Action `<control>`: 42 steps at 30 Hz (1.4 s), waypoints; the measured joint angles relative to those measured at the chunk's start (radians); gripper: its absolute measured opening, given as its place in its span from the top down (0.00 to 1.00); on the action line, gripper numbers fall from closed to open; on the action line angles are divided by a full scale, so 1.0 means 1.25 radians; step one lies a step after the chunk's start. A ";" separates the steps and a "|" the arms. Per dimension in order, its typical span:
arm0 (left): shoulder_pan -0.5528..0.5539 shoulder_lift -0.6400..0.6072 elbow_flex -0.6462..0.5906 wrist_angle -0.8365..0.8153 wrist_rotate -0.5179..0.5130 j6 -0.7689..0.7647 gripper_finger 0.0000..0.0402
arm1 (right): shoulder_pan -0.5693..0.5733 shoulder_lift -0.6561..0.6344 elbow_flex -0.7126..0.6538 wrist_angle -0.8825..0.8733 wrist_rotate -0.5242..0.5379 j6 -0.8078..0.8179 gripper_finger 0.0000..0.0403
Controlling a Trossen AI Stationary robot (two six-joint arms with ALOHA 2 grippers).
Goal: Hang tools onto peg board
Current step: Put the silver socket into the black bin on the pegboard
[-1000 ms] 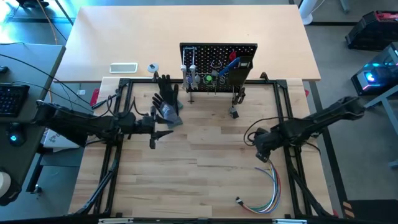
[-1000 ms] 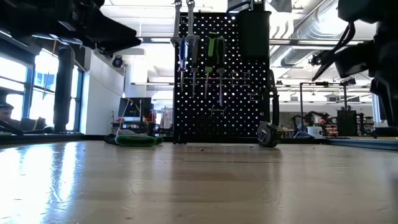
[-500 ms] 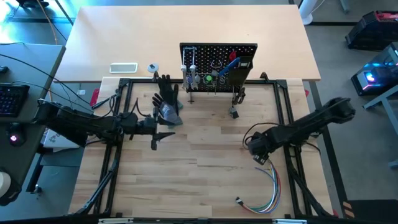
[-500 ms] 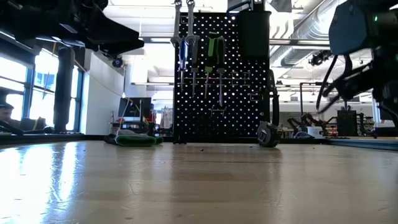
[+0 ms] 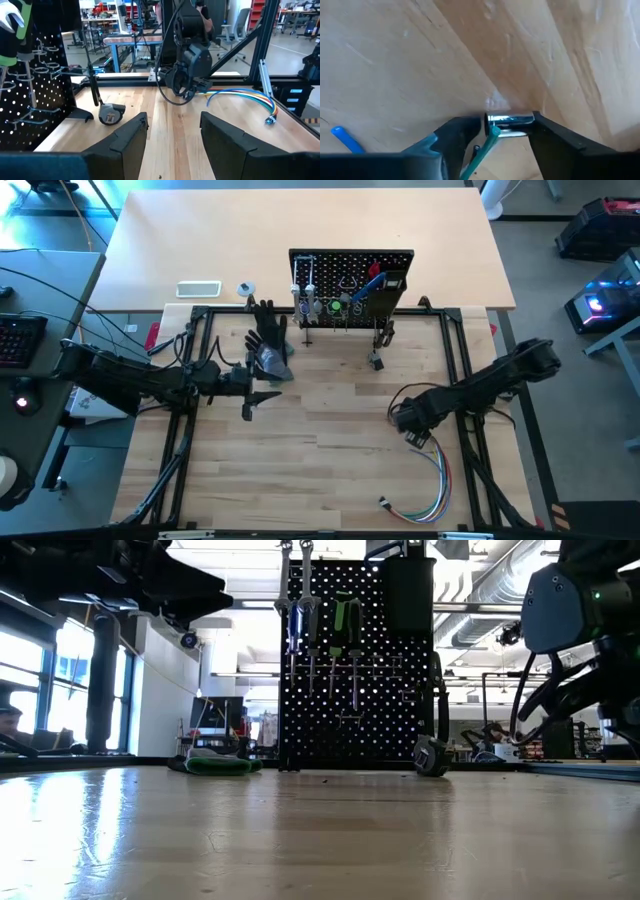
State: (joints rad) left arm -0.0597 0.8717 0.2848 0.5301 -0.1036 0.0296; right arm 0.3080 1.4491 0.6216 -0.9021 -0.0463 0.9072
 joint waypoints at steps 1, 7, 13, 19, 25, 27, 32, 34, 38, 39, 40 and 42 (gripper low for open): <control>0.000 0.000 0.000 0.000 0.000 0.000 0.56 | 0.000 0.005 0.000 0.004 0.000 -0.004 0.51; 0.000 0.000 0.000 -0.001 0.000 -0.002 0.56 | 0.000 0.017 0.001 -0.001 0.003 -0.014 0.65; -0.001 0.000 0.000 -0.001 0.000 -0.002 0.56 | 0.000 0.016 0.006 -0.013 0.009 -0.012 0.75; -0.001 0.000 0.000 -0.001 0.000 -0.002 0.56 | -0.001 0.016 0.052 -0.071 0.065 -0.021 0.75; -0.001 0.000 0.000 -0.001 0.000 -0.001 0.56 | -0.002 -0.002 0.108 -0.123 0.088 -0.032 0.75; -0.001 0.000 0.000 -0.001 0.000 -0.001 0.56 | -0.002 -0.005 0.125 -0.139 0.094 -0.033 0.75; -0.001 0.000 0.000 -0.001 0.005 0.000 0.56 | -0.002 -0.007 0.177 -0.189 0.122 -0.044 0.75; -0.001 0.000 0.000 -0.002 0.005 -0.002 0.56 | -0.002 -0.007 0.203 -0.205 0.145 -0.050 0.75; -0.001 0.000 0.000 -0.002 0.006 -0.002 0.56 | -0.007 -0.008 0.277 -0.248 0.208 -0.074 0.75; -0.001 0.000 0.000 -0.002 0.006 -0.002 0.56 | -0.011 -0.008 0.300 -0.261 0.225 -0.080 0.75; -0.001 0.000 0.000 -0.002 0.006 -0.004 0.56 | -0.016 -0.008 0.324 -0.275 0.246 -0.091 0.75; -0.001 0.000 0.000 -0.002 0.006 -0.009 0.56 | -0.024 -0.008 0.376 -0.301 0.292 -0.115 0.75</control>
State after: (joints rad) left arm -0.0607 0.8719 0.2852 0.5278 -0.0959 0.0185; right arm 0.2778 1.4395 1.0911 -1.2787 0.3184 0.7629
